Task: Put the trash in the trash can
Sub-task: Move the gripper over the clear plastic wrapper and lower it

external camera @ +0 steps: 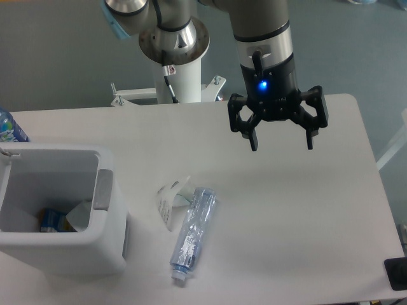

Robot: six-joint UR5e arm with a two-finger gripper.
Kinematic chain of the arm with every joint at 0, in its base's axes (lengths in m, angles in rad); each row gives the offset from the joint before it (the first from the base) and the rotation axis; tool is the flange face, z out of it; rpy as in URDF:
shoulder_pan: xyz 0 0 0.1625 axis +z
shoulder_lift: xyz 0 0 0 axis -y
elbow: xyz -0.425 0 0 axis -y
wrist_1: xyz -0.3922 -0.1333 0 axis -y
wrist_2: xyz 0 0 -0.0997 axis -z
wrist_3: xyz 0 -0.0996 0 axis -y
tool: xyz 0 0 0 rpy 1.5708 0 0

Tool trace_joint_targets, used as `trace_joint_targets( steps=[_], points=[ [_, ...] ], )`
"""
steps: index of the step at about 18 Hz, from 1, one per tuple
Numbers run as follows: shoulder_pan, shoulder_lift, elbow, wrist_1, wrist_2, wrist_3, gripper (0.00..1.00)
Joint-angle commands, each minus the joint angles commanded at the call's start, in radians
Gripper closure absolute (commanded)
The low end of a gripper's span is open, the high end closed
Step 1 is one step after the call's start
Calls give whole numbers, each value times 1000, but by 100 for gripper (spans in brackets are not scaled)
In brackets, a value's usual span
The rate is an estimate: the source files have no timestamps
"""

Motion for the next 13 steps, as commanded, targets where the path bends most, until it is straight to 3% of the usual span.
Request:
trace_joint_targets(
  steps=[4, 7, 13],
  points=[
    [-6, 6, -15, 3, 2, -2, 0],
    [-11, 37, -103, 15, -2, -3, 0],
    [-23, 64, -276, 130, 0, -12, 0]
  ],
)
